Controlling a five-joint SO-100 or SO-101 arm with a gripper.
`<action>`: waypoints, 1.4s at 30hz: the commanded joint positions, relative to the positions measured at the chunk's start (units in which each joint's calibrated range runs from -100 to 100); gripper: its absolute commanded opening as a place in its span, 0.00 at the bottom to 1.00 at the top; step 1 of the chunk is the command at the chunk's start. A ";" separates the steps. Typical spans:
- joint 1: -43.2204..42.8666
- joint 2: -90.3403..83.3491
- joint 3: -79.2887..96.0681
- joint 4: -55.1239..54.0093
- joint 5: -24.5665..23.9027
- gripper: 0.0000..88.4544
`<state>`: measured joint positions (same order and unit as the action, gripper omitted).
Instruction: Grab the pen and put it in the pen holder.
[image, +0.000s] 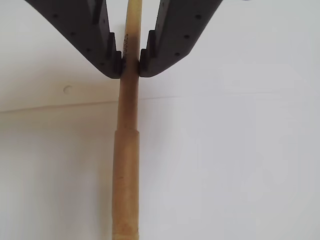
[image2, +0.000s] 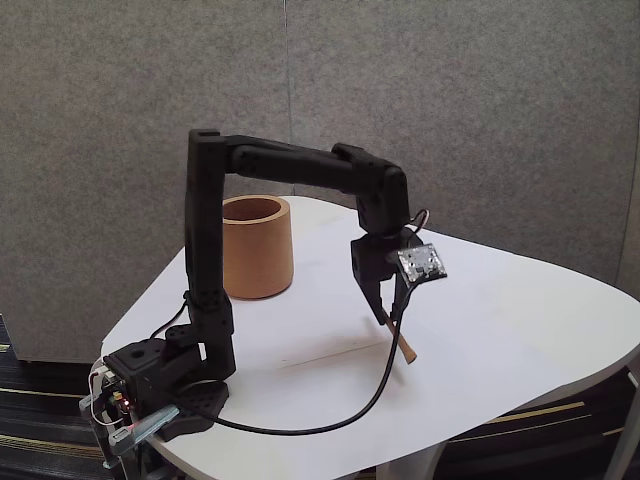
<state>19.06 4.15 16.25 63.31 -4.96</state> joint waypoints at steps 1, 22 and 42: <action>-0.25 -9.80 -0.99 0.93 0.19 0.01; -16.13 -41.20 -0.54 0.93 4.51 0.01; -27.70 -60.55 24.91 0.08 10.99 0.01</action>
<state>-8.19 -53.94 39.80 64.15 5.35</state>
